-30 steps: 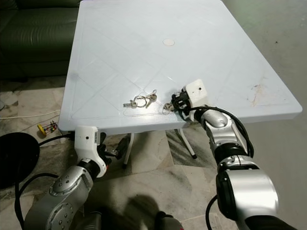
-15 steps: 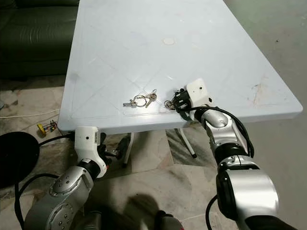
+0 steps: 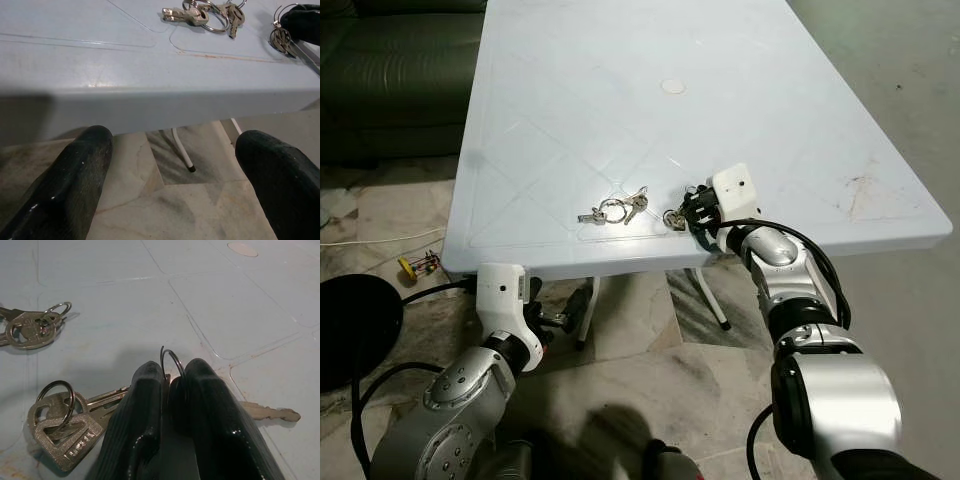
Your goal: Hang keys on a hook
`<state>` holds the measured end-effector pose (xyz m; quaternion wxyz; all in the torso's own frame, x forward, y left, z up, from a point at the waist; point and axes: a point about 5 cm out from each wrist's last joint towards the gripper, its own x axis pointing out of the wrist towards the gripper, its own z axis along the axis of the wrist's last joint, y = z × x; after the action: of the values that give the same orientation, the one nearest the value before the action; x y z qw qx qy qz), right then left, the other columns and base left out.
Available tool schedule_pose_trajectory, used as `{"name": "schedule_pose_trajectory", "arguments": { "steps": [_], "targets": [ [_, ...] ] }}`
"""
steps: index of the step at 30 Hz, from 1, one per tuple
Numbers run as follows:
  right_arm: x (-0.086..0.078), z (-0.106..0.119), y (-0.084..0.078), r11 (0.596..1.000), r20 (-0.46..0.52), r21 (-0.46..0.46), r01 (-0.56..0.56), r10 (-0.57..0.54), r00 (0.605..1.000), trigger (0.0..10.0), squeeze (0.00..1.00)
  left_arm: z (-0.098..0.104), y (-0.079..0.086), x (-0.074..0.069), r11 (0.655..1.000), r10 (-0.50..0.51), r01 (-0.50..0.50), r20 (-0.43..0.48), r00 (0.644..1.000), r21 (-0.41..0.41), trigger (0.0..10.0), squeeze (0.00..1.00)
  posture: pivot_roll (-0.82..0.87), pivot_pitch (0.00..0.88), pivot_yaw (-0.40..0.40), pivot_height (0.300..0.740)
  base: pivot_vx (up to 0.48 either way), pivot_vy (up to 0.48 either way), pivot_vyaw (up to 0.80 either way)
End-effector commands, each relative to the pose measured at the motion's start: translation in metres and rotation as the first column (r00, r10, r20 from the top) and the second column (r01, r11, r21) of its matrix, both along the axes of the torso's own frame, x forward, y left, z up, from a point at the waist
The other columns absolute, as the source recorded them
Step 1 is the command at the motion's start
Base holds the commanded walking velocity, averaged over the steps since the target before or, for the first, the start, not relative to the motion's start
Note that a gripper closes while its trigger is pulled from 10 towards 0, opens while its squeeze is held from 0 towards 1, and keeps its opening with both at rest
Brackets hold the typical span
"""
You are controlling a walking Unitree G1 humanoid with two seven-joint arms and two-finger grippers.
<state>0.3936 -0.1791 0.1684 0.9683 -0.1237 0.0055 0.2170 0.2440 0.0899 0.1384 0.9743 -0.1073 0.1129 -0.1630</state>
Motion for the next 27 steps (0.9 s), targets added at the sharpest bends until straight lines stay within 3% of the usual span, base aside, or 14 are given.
{"name": "schedule_pose_trajectory", "arguments": {
  "steps": [1,14,22,23,24,25,26,27],
  "targets": [
    [-0.0021,-0.0060,-0.0073,1.000,-0.041,0.027,0.015,-0.014,0.999,10.0,0.00,0.0015,-0.0045,-0.0042,1.000,-0.009,0.009,-0.003,1.000,-0.014,10.0,0.00,0.10,0.263,-0.062,0.740,0.000,0.000,0.00],
    [-0.0026,0.0019,-0.0119,0.993,-0.007,0.113,-0.016,0.017,1.000,10.0,0.00,0.0016,-0.0064,-0.0046,1.000,-0.015,0.015,-0.005,1.000,-0.015,10.0,0.00,0.10,0.263,-0.060,0.740,0.000,0.000,0.00],
    [-0.0032,-0.0003,-0.0140,0.997,-0.020,0.076,-0.012,0.013,1.000,10.0,0.00,0.0013,-0.0061,-0.0053,1.000,-0.013,0.013,-0.008,1.000,-0.018,10.0,0.00,0.10,0.268,-0.061,0.740,0.000,0.000,0.00],
    [-0.0034,-0.0003,-0.0146,0.997,-0.020,0.076,-0.014,0.016,1.000,9.1,0.00,0.0014,-0.0059,-0.0054,1.000,-0.012,0.012,-0.008,1.000,-0.018,10.0,0.00,0.11,0.269,-0.062,0.740,0.000,0.000,0.00],
    [-0.0034,-0.0003,-0.0146,0.997,-0.020,0.076,-0.014,0.016,1.000,9.1,0.00,0.0014,-0.0059,-0.0054,1.000,-0.012,0.012,-0.008,1.000,-0.018,10.0,0.00,0.11,0.269,-0.062,0.740,0.000,0.000,0.00],
    [-0.0035,0.0001,-0.0153,0.997,-0.019,0.076,-0.016,0.017,1.000,1.1,0.00,0.0016,-0.0058,-0.0056,1.000,-0.011,0.011,-0.008,1.000,-0.019,10.0,0.00,0.11,0.270,-0.062,0.740,0.000,0.000,0.00],
    [-0.0035,0.0007,-0.0160,0.997,-0.016,0.076,-0.016,0.018,1.000,0.0,0.00,0.0017,-0.0056,-0.0058,1.000,-0.010,0.010,-0.008,1.000,-0.019,10.0,0.00,0.11,0.271,-0.061,0.740,0.000,0.000,0.00],
    [-0.0035,0.0007,-0.0160,0.997,-0.016,0.076,-0.016,0.018,1.000,0.0,0.00,0.0017,-0.0056,-0.0058,1.000,-0.010,0.010,-0.008,1.000,-0.019,10.0,0.00,0.11,0.271,-0.061,0.740,0.000,0.000,0.00]
  ]
}}
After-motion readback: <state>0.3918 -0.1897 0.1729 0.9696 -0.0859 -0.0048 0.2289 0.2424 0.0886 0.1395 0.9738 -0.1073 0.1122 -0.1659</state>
